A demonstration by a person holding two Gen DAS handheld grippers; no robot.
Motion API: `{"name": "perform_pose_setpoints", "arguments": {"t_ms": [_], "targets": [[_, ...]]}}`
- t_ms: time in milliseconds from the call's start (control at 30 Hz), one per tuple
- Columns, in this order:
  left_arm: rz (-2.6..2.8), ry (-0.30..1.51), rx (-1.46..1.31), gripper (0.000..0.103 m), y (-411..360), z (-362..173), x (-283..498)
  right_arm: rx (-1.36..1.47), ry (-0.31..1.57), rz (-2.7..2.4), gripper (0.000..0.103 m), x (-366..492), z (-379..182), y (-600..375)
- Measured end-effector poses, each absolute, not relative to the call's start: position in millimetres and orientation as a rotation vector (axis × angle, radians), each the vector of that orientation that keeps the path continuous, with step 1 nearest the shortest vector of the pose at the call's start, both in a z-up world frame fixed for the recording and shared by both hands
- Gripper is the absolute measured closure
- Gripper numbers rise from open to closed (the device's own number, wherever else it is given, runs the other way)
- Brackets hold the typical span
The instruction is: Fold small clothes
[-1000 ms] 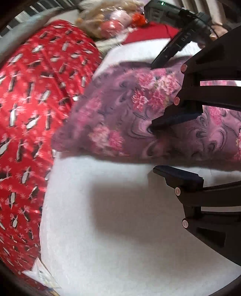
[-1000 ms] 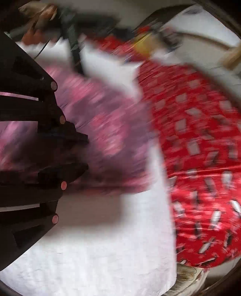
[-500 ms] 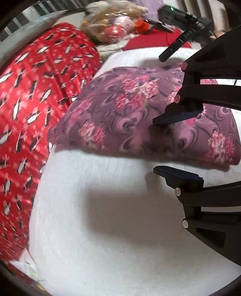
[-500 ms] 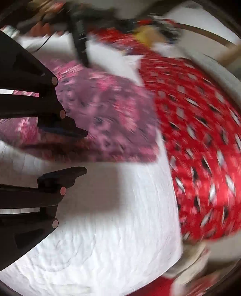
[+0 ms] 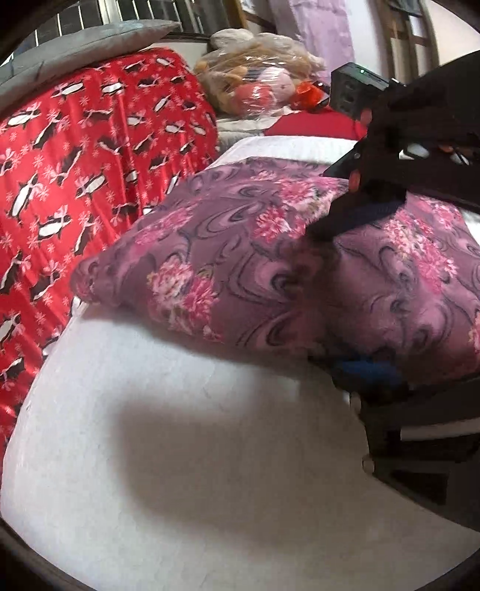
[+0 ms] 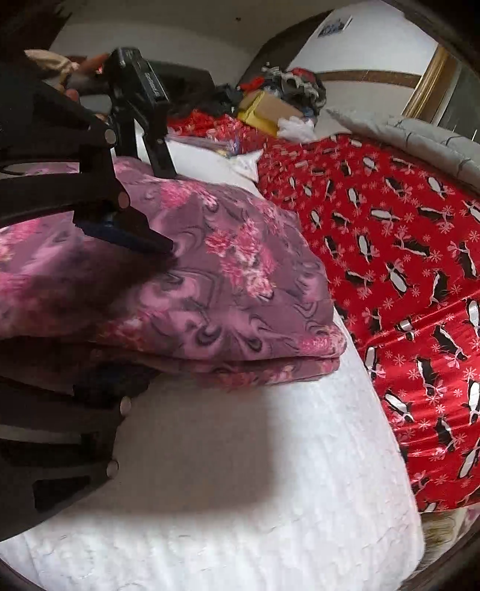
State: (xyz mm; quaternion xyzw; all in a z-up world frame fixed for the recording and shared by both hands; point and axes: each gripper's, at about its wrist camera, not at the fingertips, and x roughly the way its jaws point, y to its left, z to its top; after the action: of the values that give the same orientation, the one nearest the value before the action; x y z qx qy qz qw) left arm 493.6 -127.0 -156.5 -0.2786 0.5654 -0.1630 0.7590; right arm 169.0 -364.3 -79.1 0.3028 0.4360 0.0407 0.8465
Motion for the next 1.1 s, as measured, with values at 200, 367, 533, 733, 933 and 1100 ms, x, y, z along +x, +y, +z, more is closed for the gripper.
{"name": "perform_pose_setpoints", "arguments": {"t_ms": [200,367,533,733,933,1100], "targets": [[-0.345,1.174,-0.547,0.078,-132,-139,472,0.573,0.867,0.049,0.084,163,-60,-353],[-0.366,1.12,-0.546,0.078,-114,-104,437,0.545,0.836,0.047,0.084,153,-28,-333],[-0.382,1.064,-0.529,0.078,-70,-64,384,0.531,0.828,0.078,0.084,135,-2,-296],[-0.332,1.037,-0.52,0.078,0,-41,312,0.528,0.876,0.136,0.084,115,-3,-232],[-0.267,1.107,-0.553,0.077,49,-66,260,0.525,0.957,0.132,0.084,106,-40,-190],[-0.244,1.18,-0.614,0.071,76,-94,239,0.505,1.08,0.034,0.074,102,-79,-189]]}}
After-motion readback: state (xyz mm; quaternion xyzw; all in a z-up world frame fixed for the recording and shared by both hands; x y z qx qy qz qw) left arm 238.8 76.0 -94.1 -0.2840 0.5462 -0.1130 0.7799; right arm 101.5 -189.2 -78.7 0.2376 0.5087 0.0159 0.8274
